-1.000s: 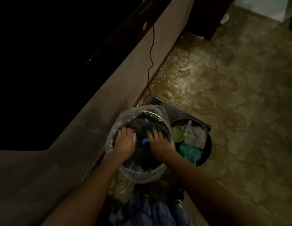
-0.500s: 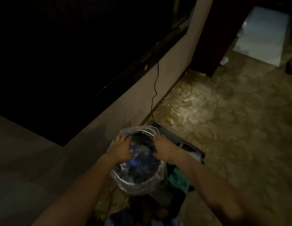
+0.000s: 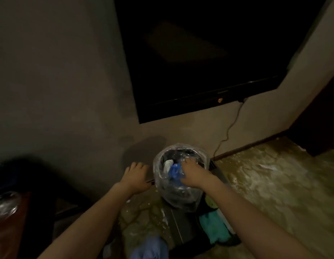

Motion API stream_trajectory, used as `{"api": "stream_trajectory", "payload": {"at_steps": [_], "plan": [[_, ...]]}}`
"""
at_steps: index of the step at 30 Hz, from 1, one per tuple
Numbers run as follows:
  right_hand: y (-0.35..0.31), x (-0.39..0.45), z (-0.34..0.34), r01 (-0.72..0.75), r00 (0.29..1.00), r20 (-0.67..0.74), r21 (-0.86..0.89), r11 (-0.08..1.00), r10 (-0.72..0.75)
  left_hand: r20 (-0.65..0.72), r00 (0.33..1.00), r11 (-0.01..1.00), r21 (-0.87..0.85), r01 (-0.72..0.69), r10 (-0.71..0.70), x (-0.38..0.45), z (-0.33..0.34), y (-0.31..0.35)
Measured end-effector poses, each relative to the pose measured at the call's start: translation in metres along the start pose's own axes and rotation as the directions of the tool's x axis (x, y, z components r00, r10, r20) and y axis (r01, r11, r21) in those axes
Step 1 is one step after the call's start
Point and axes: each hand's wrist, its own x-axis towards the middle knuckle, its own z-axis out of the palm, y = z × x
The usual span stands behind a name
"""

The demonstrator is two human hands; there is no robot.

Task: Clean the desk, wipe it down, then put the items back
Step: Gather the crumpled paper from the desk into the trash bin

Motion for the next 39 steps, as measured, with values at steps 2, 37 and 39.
{"api": "stream_trajectory", "payload": {"at_steps": [2, 37, 39], "plan": [[-0.025, -0.005, 0.003, 0.083, 0.997, -0.001, -0.057, 0.995, -0.083, -0.021, 0.997, 0.997, -0.002, 0.079, -0.079, -0.031, 0.005, -0.015], [-0.615, -0.127, 0.207, 0.792, 0.610, 0.316, -0.249, 0.557, -0.726, 0.023, 0.586, 0.561, -0.262, 0.785, -0.810, -0.586, 0.136, -0.352], [-0.632, -0.116, 0.216, 0.800, 0.600, 0.328, -0.243, 0.548, -0.729, 0.044, 0.581, 0.552, -0.263, 0.791, -0.812, -0.586, 0.141, -0.370]]}}
